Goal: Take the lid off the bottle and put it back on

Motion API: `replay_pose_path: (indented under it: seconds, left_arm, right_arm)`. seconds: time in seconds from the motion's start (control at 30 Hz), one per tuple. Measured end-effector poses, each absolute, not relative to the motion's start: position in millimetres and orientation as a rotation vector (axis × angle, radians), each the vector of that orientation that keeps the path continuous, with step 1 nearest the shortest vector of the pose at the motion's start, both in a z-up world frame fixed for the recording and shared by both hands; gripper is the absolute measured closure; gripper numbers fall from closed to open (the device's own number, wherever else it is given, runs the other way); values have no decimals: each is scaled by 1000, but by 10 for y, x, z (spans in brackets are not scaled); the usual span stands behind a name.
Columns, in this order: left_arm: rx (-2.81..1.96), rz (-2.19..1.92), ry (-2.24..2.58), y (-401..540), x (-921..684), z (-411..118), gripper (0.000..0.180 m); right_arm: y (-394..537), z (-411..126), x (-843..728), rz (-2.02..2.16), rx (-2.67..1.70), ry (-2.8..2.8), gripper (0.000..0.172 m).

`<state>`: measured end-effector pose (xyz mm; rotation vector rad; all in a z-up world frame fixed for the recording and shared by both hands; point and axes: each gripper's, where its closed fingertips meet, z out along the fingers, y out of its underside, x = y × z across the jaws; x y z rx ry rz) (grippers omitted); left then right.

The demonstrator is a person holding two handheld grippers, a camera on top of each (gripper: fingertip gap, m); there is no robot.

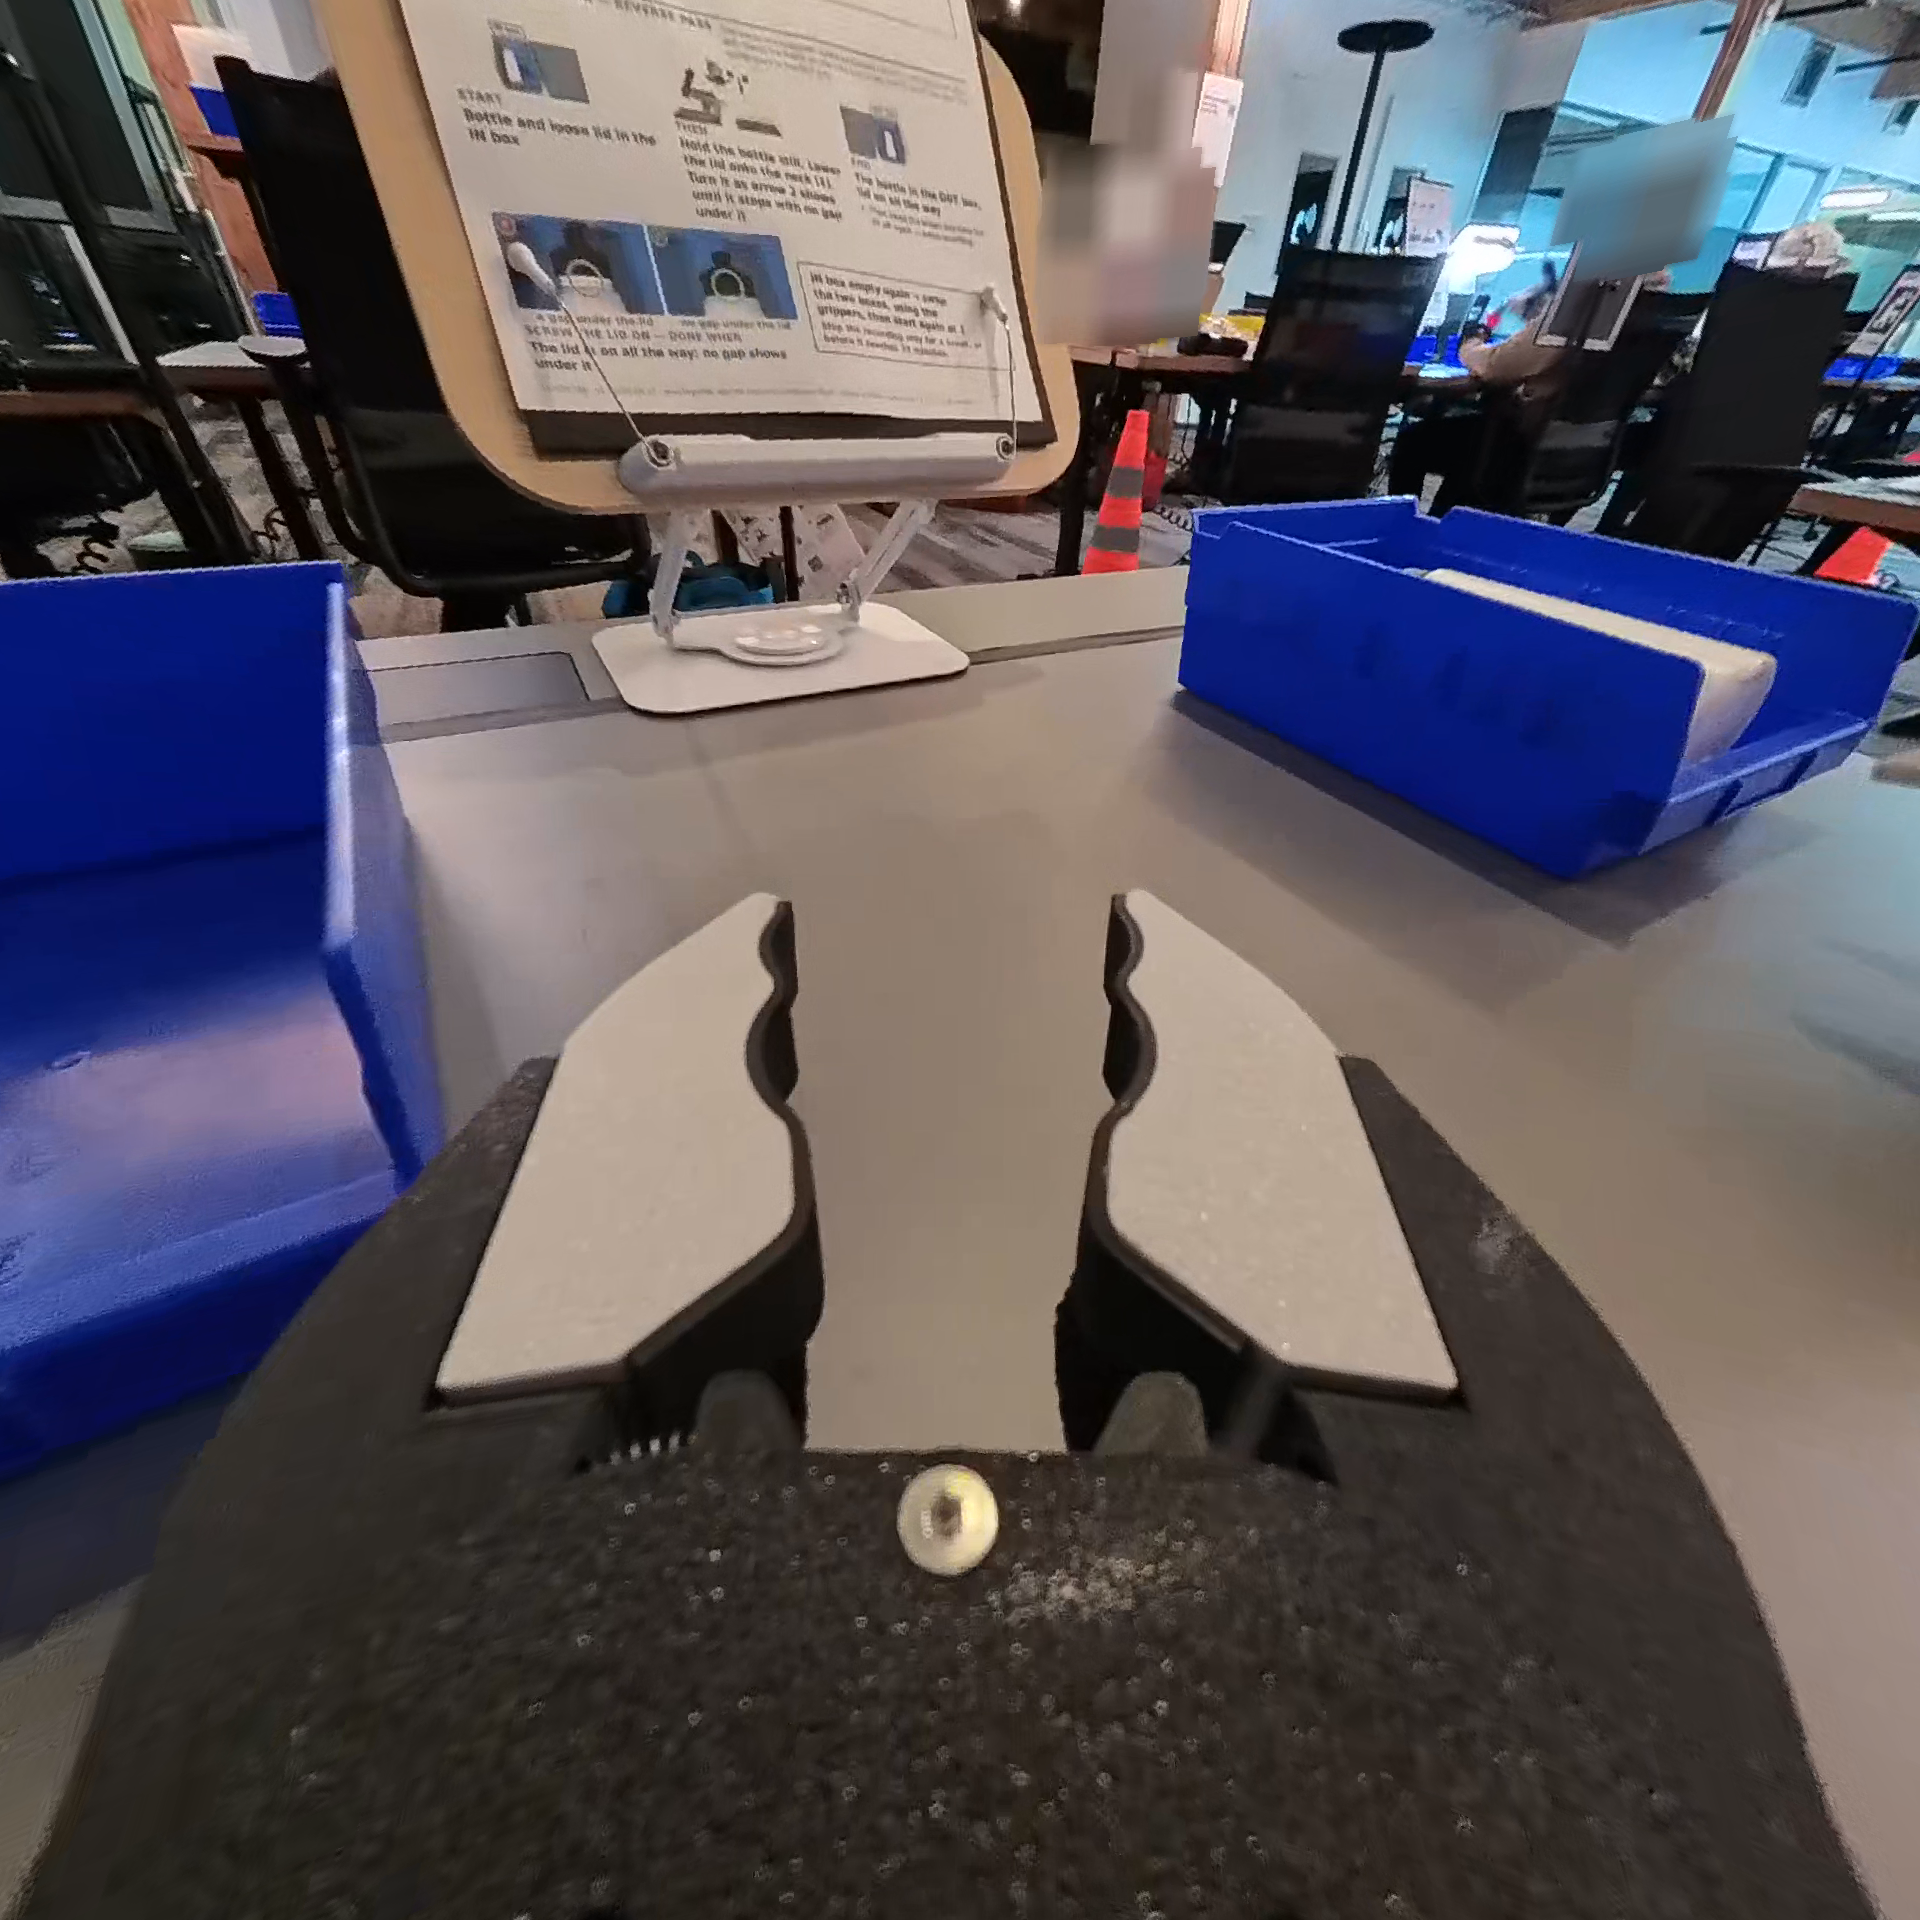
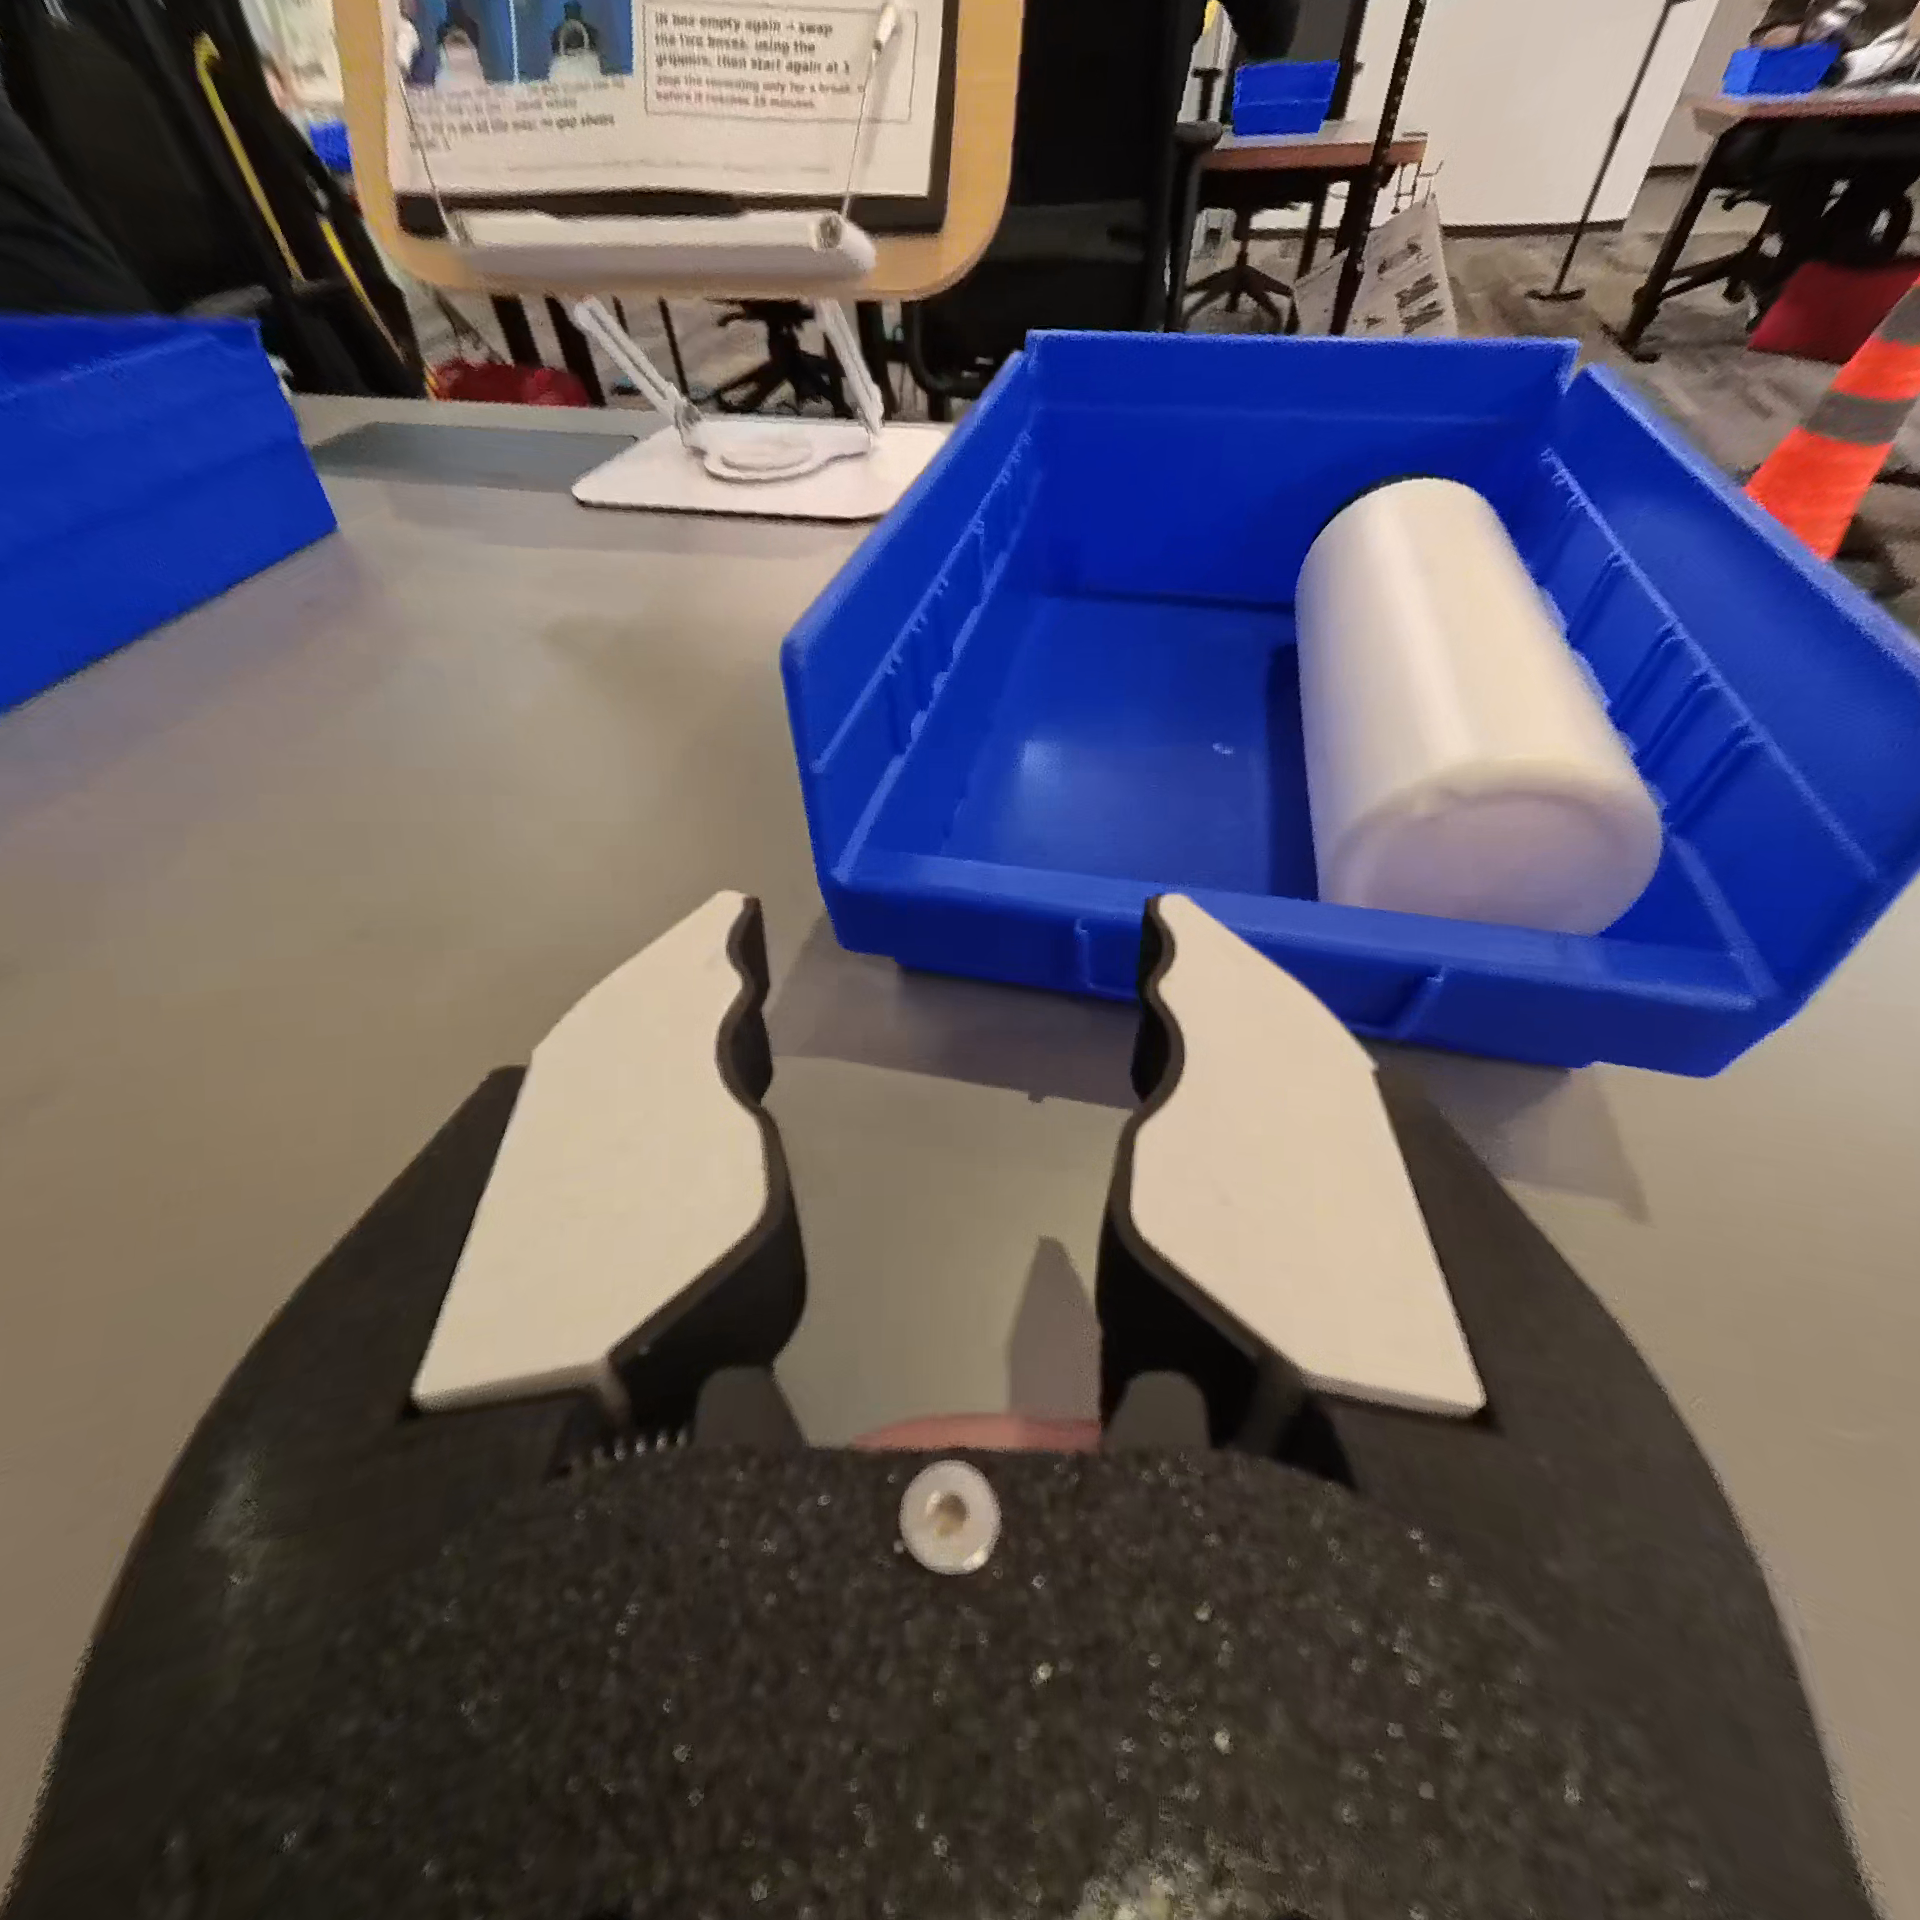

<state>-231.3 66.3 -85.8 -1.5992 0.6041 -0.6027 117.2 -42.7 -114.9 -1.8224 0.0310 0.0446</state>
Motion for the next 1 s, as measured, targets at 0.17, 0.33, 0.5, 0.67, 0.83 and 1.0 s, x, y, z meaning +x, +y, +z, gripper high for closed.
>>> replay_pose_path:
  seconds: [0.17, 0.33, 0.5, 0.67, 0.83, 1.0]
  left_arm:
    - [-1616, -645, 682, 558, -2161, -941, 122]
    - [-1680, -705, 790, 407, -1961, -1092, 120]
    - [-1702, -648, 961, 271, -1686, -1251, 120]
    - [-1783, -950, 921, -25, -970, -1195, 103]
    - [-1746, -966, 1064, -118, -35, -1027, 95]
    - [-1832, -923, 1087, 73, 873, -1080, 94]
  right_arm:
    - [-417, -1072, 1181, 97, -1768, 59, 106]
    - [-394, -1078, 1130, 28, -1774, -16, 109]
    - [-379, -1100, 1090, -7, -1780, -69, 112]
    - [-403, -1096, 1156, -32, -1774, -72, 115]
    - [-439, -1016, 1242, 127, -1717, 60, 115]
    - [-473, -1010, 1384, 91, -1717, 91, 115]
